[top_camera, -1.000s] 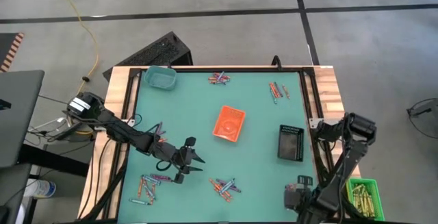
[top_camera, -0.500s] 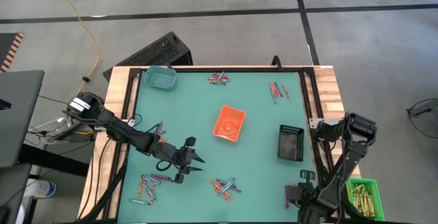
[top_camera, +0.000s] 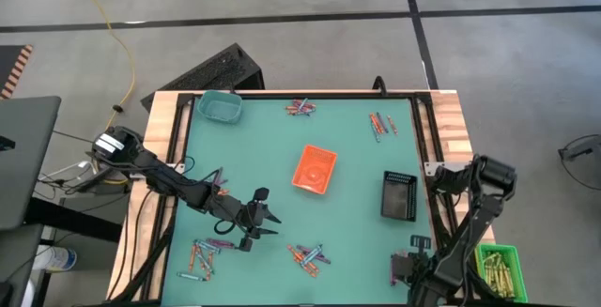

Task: Sort crayons
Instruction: Put the blue crayon into the blue bin

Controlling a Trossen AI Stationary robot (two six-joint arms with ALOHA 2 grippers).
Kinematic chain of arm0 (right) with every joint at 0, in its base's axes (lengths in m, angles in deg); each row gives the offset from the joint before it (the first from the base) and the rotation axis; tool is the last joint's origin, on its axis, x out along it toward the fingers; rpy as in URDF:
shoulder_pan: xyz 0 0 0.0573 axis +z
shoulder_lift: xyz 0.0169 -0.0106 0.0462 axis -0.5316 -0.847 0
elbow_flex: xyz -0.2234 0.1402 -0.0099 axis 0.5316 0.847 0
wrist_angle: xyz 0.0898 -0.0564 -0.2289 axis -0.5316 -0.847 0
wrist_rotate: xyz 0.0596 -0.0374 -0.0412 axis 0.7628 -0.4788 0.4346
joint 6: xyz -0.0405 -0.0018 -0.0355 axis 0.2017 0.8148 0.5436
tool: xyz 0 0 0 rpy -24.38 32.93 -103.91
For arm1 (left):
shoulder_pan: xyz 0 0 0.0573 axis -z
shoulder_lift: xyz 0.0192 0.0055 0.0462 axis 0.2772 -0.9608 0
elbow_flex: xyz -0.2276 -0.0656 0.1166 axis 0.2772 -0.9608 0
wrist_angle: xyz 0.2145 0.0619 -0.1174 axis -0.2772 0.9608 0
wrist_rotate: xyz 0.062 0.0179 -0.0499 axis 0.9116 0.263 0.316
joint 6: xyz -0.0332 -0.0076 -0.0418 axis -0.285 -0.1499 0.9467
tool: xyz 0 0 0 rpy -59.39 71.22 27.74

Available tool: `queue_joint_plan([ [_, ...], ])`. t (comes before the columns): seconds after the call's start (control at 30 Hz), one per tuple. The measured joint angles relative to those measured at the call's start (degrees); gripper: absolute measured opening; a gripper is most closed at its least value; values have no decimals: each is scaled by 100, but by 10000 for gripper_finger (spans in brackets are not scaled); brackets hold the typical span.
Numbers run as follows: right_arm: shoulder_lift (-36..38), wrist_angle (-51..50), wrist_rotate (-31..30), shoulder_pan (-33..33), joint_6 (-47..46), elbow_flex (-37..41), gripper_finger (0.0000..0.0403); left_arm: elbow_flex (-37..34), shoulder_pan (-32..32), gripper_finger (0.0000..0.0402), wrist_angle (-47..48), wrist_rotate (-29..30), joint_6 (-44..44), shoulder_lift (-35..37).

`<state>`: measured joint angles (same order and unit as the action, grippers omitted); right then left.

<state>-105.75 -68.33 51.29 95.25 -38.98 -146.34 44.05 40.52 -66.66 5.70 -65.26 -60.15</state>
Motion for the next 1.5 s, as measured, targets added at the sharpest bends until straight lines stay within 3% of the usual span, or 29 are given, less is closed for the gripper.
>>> queue_joint_plan([
  [0.57,-220,58,195,-26,287,-175,9,0,7,135,-7,-4,9,0],
  [0.93,-220,-877,122,-229,583,-875,6,0,7,135,-39,-2,4,0],
  [1.2,-220,-1620,-511,-360,821,-1475,5,0,7,135,-60,0,4,0],
  [1.5,-220,-1820,-2047,-775,1510,-1891,5,2,7,135,-1086,0,-572,2],
])
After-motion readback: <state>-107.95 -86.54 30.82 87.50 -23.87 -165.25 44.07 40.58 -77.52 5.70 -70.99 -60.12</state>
